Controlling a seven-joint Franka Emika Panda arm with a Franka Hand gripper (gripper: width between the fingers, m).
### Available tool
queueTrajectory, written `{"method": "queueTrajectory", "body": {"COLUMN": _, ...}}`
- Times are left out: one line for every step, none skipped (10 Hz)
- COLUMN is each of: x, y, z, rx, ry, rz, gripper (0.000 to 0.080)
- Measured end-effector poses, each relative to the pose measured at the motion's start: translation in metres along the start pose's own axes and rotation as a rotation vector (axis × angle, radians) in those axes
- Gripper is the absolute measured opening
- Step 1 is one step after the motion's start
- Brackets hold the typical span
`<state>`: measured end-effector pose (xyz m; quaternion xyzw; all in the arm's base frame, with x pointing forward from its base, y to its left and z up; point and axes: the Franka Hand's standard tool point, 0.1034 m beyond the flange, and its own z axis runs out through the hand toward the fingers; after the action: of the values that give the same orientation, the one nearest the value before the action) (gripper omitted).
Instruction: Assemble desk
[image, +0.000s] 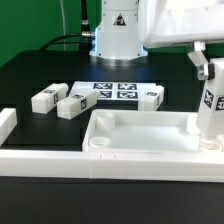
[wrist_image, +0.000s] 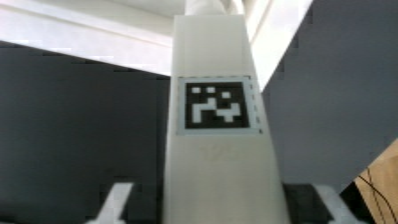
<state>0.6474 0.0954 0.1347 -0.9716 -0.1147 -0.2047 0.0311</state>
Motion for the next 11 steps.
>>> {"method": "queueTrajectory", "body": {"x": 0.001, "y": 0.001, "z": 0.001, "rx": -0.001, "ry": 0.003, "rz": -0.001, "gripper": 0.0291}}
{"method": "queueTrajectory", "body": {"x": 0.002, "y": 0.001, "z": 0.001, "rx": -0.001, "ry": 0.005, "rz": -0.001, "gripper": 0.0291}}
{"method": "queueTrajectory", "body": {"x": 0.002, "y": 0.001, "z": 0.001, "rx": -0.001, "ry": 0.01, "rz": -0.001, "gripper": 0.0291}}
{"method": "queueTrajectory", "body": {"x": 0.003, "y": 0.0, "z": 0.001, "rx": -0.002, "ry": 0.015, "rz": -0.001, "gripper": 0.0291}}
{"method": "queueTrajectory", "body": {"x": 0.003, "y": 0.0, "z": 0.001, "rx": -0.002, "ry": 0.017, "rz": -0.002, "gripper": 0.0291}}
{"method": "queueTrajectory", "body": {"x": 0.003, "y": 0.0, "z": 0.001, "rx": -0.002, "ry": 0.019, "rz": -0.002, "gripper": 0.0291}}
{"method": "queueTrajectory", "body": {"x": 0.004, "y": -0.001, "z": 0.002, "rx": -0.002, "ry": 0.022, "rz": -0.002, "gripper": 0.0291}}
{"method": "queueTrajectory", "body": {"x": 0.004, "y": -0.001, "z": 0.002, "rx": -0.002, "ry": 0.026, "rz": -0.003, "gripper": 0.0291}}
{"method": "queueTrajectory", "body": {"x": 0.004, "y": -0.003, "z": 0.002, "rx": -0.001, "ry": 0.029, "rz": -0.005, "gripper": 0.0291}}
{"method": "queueTrajectory", "body": {"x": 0.004, "y": -0.008, "z": 0.002, "rx": 0.002, "ry": 0.031, "rz": -0.009, "gripper": 0.0291}}
{"method": "queueTrajectory", "body": {"x": 0.005, "y": -0.012, "z": 0.003, "rx": 0.005, "ry": 0.032, "rz": -0.015, "gripper": 0.0291}}
